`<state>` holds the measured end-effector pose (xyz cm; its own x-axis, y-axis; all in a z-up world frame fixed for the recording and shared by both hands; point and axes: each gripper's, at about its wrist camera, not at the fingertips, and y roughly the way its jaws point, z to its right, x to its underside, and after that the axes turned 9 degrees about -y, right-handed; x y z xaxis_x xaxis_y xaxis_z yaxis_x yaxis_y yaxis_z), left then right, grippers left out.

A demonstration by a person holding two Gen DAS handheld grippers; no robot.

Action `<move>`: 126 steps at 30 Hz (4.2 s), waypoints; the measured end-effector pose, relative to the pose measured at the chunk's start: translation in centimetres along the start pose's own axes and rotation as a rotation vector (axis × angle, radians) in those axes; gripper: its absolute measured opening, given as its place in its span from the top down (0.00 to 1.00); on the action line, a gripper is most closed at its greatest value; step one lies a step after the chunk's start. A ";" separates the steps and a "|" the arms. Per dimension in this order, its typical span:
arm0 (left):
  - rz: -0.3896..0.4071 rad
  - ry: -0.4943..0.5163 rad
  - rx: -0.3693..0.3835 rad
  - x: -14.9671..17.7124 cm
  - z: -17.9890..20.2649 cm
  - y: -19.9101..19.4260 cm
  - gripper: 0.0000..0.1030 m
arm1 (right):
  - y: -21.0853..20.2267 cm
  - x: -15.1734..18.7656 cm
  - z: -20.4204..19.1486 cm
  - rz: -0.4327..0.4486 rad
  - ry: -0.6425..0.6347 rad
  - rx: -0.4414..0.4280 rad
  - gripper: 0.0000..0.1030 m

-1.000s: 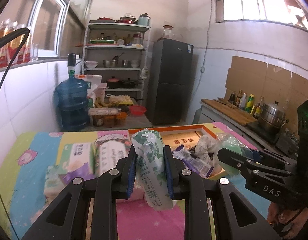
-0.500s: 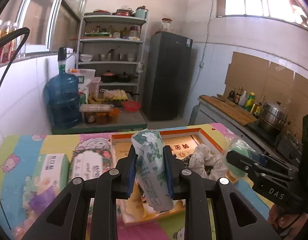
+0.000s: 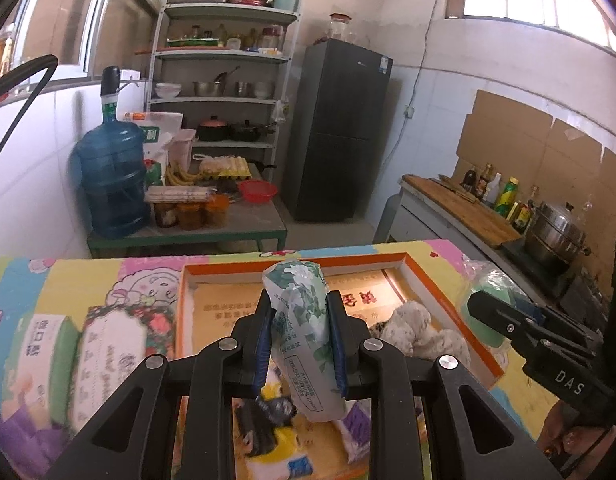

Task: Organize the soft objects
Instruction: 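Carry the floral package and green sponge over the box with both grippers, then open both grippers to drop the floral package and sponge into the box, then move both grippers back toward the teddy bear and pink wrapped item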

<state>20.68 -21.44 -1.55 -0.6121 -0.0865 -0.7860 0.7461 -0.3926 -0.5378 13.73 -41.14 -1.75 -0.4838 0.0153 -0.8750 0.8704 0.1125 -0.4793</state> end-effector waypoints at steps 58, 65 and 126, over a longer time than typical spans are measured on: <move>-0.089 -0.077 -0.094 -1.4 -0.4 7.0 0.38 | 9.9 0.4 2.8 -0.174 0.042 -0.071 0.41; -0.014 -0.036 -0.117 -1.8 -0.2 3.8 0.38 | 8.2 0.3 2.0 -0.150 0.021 -0.055 0.41; 0.191 -0.048 -0.229 2.2 -11.0 -17.0 0.38 | -3.6 0.2 -16.7 -0.017 -0.156 -0.138 0.41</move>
<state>9.56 -4.89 2.53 -0.4628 -0.1841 -0.8671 0.8852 -0.1489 -0.4408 9.02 -24.93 0.91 -0.4693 -0.1409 -0.8717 0.8360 0.2469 -0.4900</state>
